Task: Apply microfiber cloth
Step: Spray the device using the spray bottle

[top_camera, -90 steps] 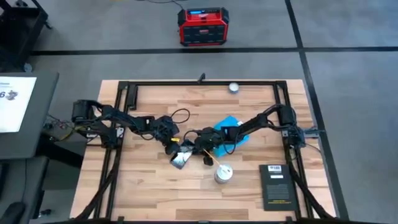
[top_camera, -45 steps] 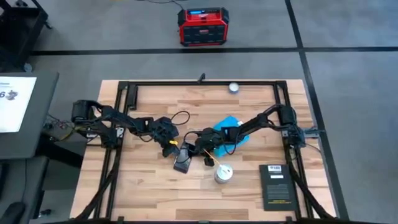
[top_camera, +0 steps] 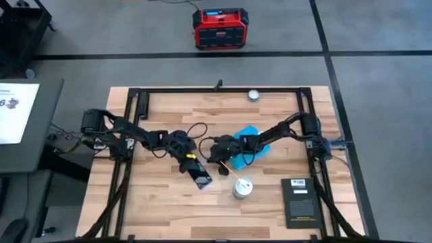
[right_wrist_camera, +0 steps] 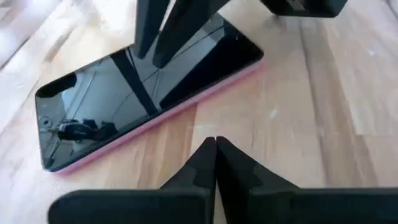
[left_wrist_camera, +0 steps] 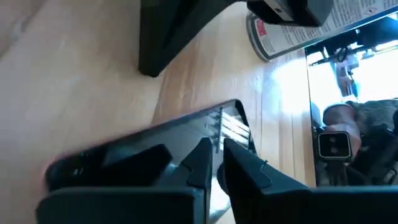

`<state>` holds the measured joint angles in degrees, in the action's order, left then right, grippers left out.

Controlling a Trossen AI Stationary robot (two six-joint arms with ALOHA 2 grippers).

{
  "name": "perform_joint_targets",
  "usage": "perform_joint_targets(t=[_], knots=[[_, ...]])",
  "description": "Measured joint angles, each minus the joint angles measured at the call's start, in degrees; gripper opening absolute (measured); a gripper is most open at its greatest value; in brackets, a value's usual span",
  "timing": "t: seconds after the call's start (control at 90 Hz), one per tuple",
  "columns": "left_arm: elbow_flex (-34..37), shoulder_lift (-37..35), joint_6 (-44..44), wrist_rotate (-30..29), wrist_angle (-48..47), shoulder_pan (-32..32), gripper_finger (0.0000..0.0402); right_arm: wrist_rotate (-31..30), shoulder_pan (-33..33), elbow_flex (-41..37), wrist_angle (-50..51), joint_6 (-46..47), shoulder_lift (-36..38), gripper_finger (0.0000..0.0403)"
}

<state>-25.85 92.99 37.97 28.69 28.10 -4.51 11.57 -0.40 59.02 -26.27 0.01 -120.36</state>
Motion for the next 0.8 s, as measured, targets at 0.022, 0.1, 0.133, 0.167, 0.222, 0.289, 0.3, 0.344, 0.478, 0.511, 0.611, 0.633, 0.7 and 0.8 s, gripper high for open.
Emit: perform_joint_targets(t=[0.022, 0.1, 0.133, 0.167, 0.222, 0.289, 0.3, 0.344, 0.478, 0.511, 0.611, 0.633, 0.7, 0.8], knots=[[0.00, 0.00, 0.34, 0.03, -0.11, 0.00, 0.0032, 0.22, -0.01, 0.00, 0.13, 0.00, 0.00, 0.0000], [-0.07, -0.04, 1.12, 0.14, -1.32, 0.13, 0.0046, 0.56, -0.13, 0.00, 0.48, -0.02, 0.04, 0.0000], [-0.07, -0.10, 1.55, 0.26, -1.58, 0.24, 0.0053, 0.91, -0.16, 0.00, 0.64, 0.00, 0.07, 0.0000], [-0.06, -0.34, 1.90, 0.72, -1.76, 0.28, 0.0061, 1.12, -0.17, 0.00, 0.71, 0.00, 0.07, 0.0000], [0.04, -1.00, 1.99, 1.41, -2.26, 0.28, 0.0075, 1.10, -0.13, 0.00, 0.77, -0.03, 0.08, 0.0000], [0.13, -1.91, 1.30, 1.47, -3.48, 0.27, 0.0093, 1.21, -0.13, 0.00, 0.81, -0.07, 0.09, 0.0000], [0.15, -2.06, 1.12, 1.48, -3.71, 0.20, 0.0095, 1.23, -0.13, 0.00, 0.82, -0.07, 0.09, 0.0000], [0.27, -2.73, 0.55, 1.52, -4.73, -0.17, 0.0107, 1.25, -0.13, 0.00, 0.88, -0.09, 0.09, 0.0000], [0.28, -5.86, -0.19, 1.51, -7.11, -1.08, 0.0134, 1.38, -0.11, -0.02, 0.85, -0.32, 0.09, 0.0000], [0.28, -6.91, -0.78, 1.57, -7.68, -1.34, 0.0139, 1.40, -0.11, -0.02, 0.76, -0.44, 0.09, 0.0000], [0.24, -11.58, -3.42, 1.75, -7.66, -2.30, 0.0147, 1.77, -0.47, 0.33, 1.08, -0.48, 0.09, 0.0000], [0.19, -12.81, -3.86, 1.75, -7.87, -2.57, 0.0147, 1.89, -0.53, 0.43, 1.19, -0.47, 0.09, 0.0000], [0.17, -16.09, -5.03, 1.74, -9.77, -3.22, 0.0146, 2.02, -0.55, 0.79, 1.46, -0.52, 0.09, 0.0000], [0.17, -21.11, -7.41, 1.44, -14.43, -3.58, 0.0132, 2.17, -0.28, 2.24, 2.93, -1.82, 0.09, 0.0000]])
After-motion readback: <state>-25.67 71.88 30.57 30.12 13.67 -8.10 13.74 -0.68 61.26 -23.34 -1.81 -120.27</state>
